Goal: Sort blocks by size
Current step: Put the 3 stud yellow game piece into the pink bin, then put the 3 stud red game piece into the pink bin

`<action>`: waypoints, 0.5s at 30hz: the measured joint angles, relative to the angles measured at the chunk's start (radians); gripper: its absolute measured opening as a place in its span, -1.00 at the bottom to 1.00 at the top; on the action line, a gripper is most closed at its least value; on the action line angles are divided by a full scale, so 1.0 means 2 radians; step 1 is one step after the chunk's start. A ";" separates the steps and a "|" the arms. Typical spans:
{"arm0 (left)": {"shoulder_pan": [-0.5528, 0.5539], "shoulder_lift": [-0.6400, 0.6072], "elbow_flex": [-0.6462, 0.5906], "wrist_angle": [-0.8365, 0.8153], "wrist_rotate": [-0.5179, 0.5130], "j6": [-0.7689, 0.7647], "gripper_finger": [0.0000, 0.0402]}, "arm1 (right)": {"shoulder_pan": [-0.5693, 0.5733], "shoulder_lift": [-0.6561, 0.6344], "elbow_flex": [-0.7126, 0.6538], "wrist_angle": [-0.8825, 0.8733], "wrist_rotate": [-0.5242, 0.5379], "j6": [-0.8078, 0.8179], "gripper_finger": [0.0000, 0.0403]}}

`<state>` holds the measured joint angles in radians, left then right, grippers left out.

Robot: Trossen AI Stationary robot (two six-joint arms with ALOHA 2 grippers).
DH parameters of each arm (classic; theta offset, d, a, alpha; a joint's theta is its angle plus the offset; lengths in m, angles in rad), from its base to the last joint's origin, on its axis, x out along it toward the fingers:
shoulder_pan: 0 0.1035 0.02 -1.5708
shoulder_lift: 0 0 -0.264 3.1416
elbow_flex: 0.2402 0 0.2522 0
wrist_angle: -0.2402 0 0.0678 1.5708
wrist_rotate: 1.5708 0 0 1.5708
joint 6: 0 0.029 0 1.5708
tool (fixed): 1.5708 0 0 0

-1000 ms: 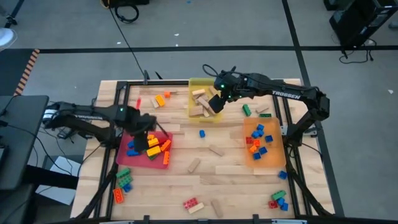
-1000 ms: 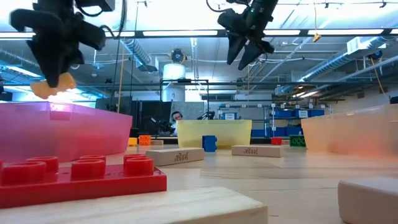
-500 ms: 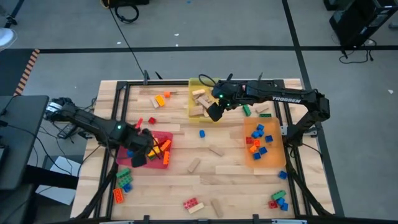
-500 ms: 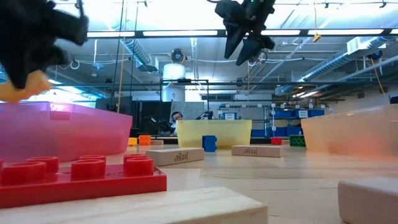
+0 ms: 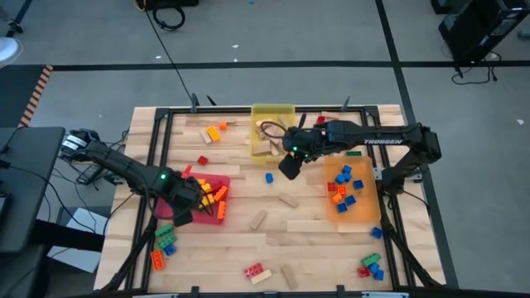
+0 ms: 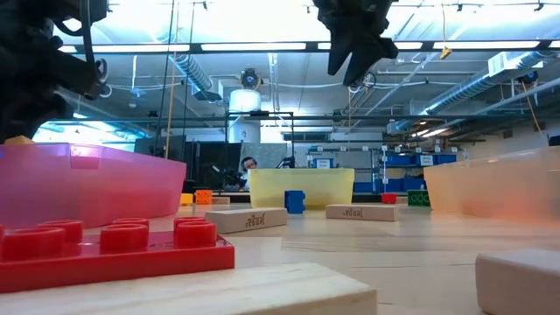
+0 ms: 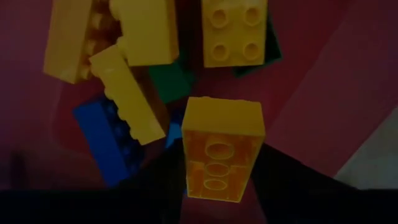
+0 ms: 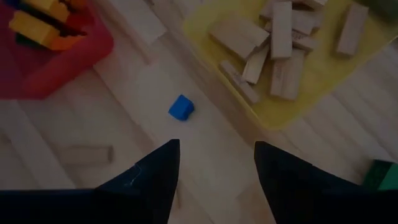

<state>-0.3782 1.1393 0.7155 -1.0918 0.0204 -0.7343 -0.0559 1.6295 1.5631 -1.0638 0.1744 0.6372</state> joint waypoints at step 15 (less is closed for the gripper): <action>0.001 0.000 0.000 0.037 -0.043 -0.052 0.46 | 0.086 0.000 0.000 -0.014 0.009 0.009 -0.17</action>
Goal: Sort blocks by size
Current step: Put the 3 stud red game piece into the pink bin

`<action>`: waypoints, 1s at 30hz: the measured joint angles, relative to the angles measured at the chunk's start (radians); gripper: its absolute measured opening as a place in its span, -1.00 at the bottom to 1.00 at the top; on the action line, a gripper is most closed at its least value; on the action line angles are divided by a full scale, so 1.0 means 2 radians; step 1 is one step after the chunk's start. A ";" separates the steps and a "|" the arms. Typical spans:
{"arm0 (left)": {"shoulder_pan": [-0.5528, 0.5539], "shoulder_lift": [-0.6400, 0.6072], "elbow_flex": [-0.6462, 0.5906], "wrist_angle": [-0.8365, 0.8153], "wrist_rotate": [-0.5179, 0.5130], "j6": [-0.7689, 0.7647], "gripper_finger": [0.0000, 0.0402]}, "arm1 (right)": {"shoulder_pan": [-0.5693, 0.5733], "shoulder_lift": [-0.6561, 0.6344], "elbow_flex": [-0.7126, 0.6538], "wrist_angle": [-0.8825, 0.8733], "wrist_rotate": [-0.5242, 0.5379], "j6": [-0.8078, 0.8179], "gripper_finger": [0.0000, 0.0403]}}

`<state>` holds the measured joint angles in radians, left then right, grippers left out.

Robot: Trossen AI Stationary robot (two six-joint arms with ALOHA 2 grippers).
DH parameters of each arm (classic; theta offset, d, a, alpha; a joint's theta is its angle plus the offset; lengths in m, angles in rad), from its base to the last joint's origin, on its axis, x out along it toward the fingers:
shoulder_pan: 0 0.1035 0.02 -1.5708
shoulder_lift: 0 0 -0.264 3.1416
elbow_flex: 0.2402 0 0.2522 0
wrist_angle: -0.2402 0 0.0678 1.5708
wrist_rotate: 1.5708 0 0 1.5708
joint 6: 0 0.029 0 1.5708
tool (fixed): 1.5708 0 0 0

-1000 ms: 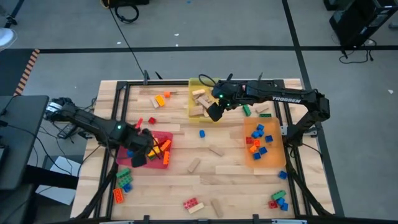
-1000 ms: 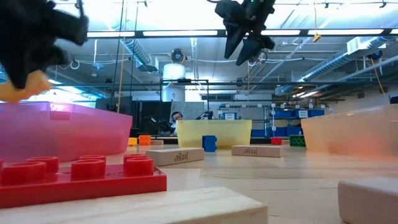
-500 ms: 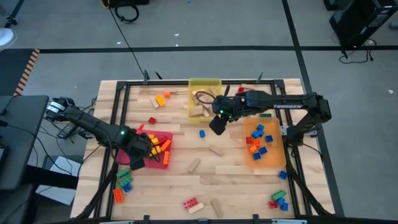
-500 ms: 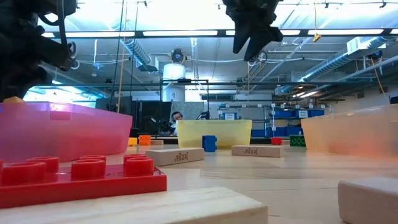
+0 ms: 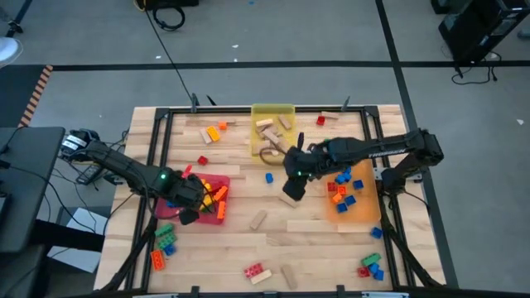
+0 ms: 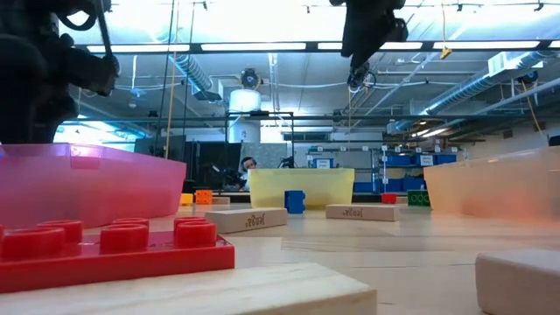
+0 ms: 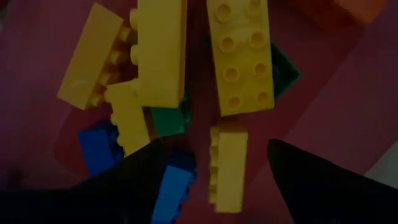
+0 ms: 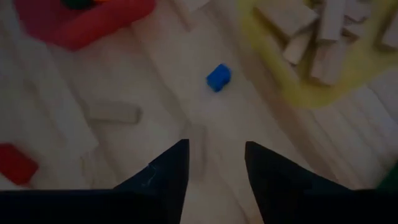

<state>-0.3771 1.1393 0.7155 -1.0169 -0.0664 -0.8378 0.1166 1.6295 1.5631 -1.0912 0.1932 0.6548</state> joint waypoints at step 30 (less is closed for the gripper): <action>-0.077 0.345 0.434 0.031 -0.103 0.053 0.41 | 0.224 -0.200 -0.317 0.157 0.021 0.183 -0.51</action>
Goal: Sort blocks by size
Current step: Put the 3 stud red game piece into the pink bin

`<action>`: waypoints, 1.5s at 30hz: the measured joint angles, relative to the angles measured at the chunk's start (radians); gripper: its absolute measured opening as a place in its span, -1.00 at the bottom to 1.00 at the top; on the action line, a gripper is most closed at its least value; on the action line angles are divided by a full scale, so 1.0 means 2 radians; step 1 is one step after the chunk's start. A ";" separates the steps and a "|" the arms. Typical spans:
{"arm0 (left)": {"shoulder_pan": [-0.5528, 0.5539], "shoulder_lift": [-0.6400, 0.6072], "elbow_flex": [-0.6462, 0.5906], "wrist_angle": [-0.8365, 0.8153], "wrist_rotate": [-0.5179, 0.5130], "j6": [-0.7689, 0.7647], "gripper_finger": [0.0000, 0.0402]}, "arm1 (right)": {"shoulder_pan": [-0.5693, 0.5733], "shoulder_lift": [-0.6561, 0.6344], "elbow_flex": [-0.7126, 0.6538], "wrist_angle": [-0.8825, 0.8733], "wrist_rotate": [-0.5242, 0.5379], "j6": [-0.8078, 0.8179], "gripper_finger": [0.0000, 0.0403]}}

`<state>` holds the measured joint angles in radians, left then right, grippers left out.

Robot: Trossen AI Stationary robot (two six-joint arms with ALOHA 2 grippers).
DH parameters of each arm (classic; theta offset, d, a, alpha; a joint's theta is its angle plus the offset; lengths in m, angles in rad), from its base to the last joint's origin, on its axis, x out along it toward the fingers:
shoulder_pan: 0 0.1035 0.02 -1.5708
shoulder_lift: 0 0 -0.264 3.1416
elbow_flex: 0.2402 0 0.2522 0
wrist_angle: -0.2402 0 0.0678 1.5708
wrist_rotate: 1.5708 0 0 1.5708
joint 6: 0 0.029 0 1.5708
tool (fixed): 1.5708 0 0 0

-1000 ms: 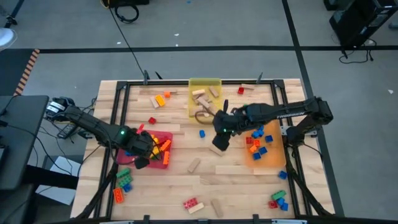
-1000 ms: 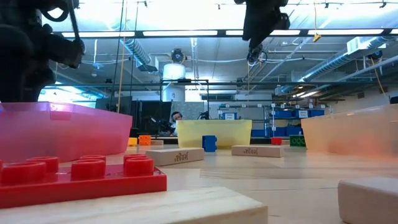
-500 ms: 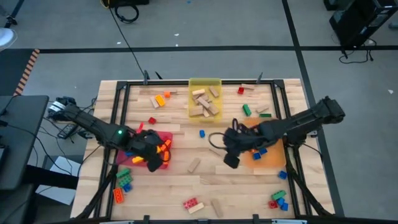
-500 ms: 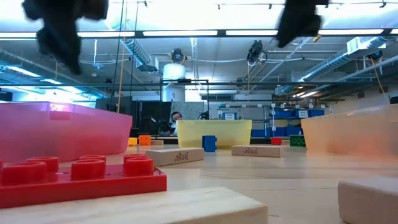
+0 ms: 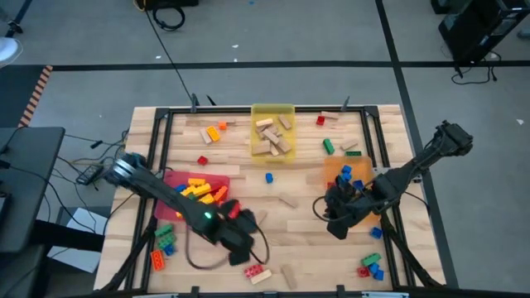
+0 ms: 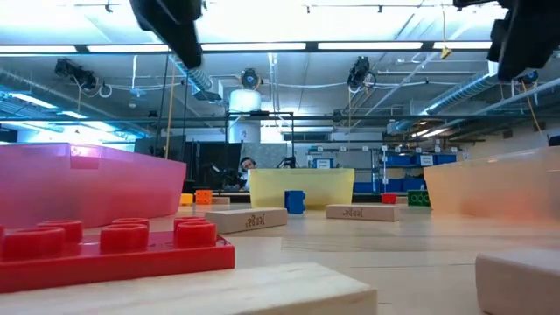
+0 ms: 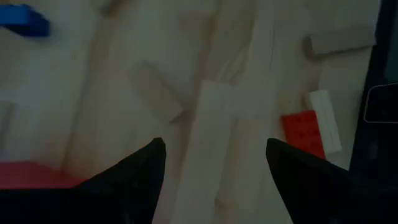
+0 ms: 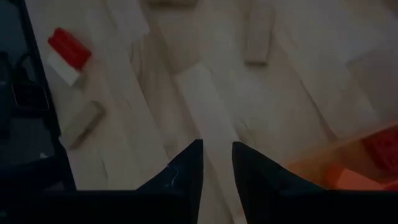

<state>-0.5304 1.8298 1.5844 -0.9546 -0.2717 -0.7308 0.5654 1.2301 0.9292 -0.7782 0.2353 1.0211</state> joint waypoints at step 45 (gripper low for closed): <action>-0.064 0.236 0.146 -0.047 0.028 -0.211 0.42 | 0.051 0.006 -0.002 0.000 0.020 -0.028 -0.51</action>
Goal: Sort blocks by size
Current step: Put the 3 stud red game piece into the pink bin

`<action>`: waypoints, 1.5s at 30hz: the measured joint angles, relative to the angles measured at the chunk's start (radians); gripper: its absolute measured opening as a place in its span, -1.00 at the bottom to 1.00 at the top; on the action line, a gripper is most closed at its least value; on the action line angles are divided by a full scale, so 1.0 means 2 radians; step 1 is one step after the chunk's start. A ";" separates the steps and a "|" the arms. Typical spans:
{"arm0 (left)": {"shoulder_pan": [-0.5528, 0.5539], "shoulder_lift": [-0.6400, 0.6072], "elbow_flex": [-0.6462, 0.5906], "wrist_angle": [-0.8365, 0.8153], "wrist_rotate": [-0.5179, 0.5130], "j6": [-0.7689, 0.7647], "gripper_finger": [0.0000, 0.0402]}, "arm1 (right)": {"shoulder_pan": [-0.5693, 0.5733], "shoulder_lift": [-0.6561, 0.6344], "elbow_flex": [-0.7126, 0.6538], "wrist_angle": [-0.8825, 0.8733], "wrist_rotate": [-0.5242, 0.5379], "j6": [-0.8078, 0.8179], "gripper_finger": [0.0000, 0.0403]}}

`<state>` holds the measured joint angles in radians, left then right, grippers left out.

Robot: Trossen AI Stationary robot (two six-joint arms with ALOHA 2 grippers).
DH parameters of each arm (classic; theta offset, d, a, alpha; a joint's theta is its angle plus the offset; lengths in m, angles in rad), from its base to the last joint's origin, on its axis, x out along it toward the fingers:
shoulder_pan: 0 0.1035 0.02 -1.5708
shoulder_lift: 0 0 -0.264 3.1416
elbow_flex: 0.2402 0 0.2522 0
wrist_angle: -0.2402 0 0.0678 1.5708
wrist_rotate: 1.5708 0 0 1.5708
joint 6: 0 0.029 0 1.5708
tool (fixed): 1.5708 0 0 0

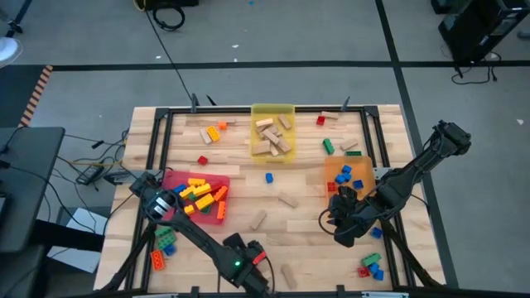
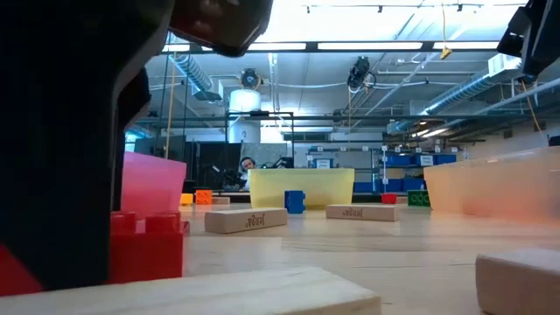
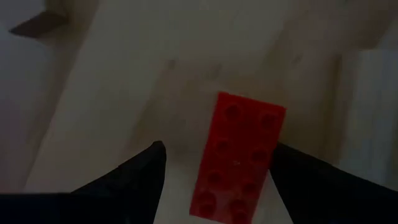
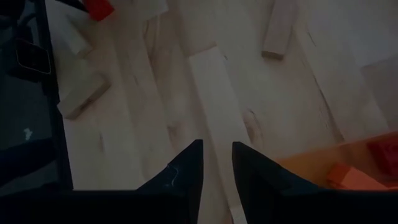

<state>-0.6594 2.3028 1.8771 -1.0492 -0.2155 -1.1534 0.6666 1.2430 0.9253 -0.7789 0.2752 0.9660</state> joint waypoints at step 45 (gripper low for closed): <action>0.070 -0.256 -0.116 -0.131 -0.062 0.112 -0.30 | 0.000 0.000 0.000 0.027 0.040 0.000 -0.51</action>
<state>-0.5204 1.7901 1.6445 -1.3106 -0.3389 -0.9302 0.6666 1.2430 0.9253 -0.7242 0.3557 0.9661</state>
